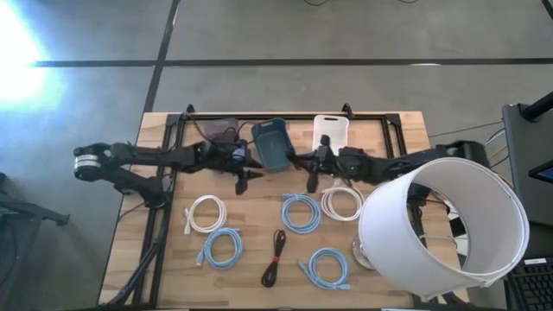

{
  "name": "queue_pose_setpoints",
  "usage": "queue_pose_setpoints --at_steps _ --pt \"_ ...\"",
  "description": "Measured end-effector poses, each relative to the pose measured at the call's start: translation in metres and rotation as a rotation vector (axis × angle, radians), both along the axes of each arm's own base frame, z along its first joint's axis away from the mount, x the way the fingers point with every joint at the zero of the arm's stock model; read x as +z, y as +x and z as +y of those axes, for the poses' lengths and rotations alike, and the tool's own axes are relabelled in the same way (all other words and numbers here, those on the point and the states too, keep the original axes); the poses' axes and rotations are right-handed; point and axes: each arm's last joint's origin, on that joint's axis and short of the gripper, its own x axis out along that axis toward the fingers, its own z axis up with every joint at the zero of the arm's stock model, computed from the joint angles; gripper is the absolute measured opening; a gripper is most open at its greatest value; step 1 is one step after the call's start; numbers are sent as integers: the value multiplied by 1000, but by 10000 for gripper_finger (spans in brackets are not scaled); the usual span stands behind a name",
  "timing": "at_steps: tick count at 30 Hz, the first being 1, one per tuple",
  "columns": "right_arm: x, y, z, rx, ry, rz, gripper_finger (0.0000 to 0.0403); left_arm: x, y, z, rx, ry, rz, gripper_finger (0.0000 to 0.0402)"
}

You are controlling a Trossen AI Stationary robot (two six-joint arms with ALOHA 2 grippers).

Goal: Sort HDMI cables
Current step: Put the top black HDMI cable into the black bin

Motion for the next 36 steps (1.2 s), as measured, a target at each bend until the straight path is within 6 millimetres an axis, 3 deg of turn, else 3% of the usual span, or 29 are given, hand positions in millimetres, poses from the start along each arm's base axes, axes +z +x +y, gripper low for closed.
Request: queue_pose_setpoints --at_steps 7,15,25,31,36 --pt "-18 49 -5 4 40 -53 20 -9 -6 -4 31 12 -197 140" --pt "-25 98 -11 37 74 -22 20 -22 -13 -4 88 17 -170 140" --pt "-16 111 -16 25 87 107 20 -31 -17 -3 187 -8 -143 125" --pt "-3 105 -12 52 92 95 20 -38 -21 -3 228 -64 -114 118" --pt "-5 102 -11 47 98 135 20 -35 -21 -2 231 -45 -153 117"
